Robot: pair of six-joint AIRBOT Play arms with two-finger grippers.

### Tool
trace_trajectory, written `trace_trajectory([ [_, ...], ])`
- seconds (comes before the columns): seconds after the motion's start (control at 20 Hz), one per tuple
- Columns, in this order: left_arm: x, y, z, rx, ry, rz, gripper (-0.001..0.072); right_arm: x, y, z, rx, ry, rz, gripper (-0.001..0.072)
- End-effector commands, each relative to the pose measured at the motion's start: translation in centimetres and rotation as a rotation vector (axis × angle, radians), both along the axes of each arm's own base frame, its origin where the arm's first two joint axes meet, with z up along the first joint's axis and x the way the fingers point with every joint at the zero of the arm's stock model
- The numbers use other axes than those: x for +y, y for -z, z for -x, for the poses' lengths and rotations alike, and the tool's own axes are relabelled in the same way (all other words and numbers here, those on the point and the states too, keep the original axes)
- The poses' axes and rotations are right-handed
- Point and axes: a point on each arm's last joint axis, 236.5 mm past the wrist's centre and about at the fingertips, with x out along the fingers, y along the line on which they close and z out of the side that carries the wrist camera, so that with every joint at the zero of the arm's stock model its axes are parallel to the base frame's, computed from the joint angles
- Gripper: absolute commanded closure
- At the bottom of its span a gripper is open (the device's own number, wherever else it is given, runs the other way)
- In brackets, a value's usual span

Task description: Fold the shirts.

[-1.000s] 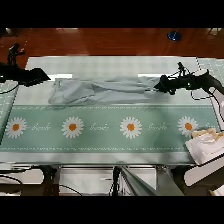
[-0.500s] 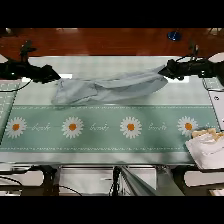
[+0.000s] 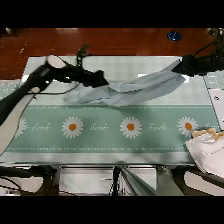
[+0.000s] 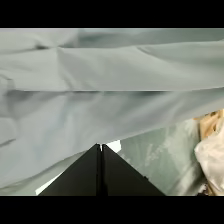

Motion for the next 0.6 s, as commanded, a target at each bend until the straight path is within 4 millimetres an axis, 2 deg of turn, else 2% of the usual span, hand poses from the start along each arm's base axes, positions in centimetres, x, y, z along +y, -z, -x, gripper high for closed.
trace_trajectory([
  [0.0, -6.8, 2.2, 3.4, 0.112, 0.04, 0.072, 0.0679, -0.1, -1.6, 2.8, 0.013, -0.031, 0.045, 0.0692],
  [0.15, -9.7, 3.8, 5.4, 0.181, 0.061, 0.101, 0.068, 0.1, -3.8, 4.2, -0.031, -0.033, 0.057, 0.0692],
  [0.4, -12.2, 5.8, 6.6, 0.259, 0.015, 0.11, 0.068, 0.7, -7.0, 7.1, -0.086, -0.046, 0.073, 0.0692],
  [0.55, -16.3, 6.1, 8.2, 0.354, -0.001, 0.203, 0.0681, 0.8, -8.3, 7.9, -0.124, -0.044, 0.082, 0.0692],
])
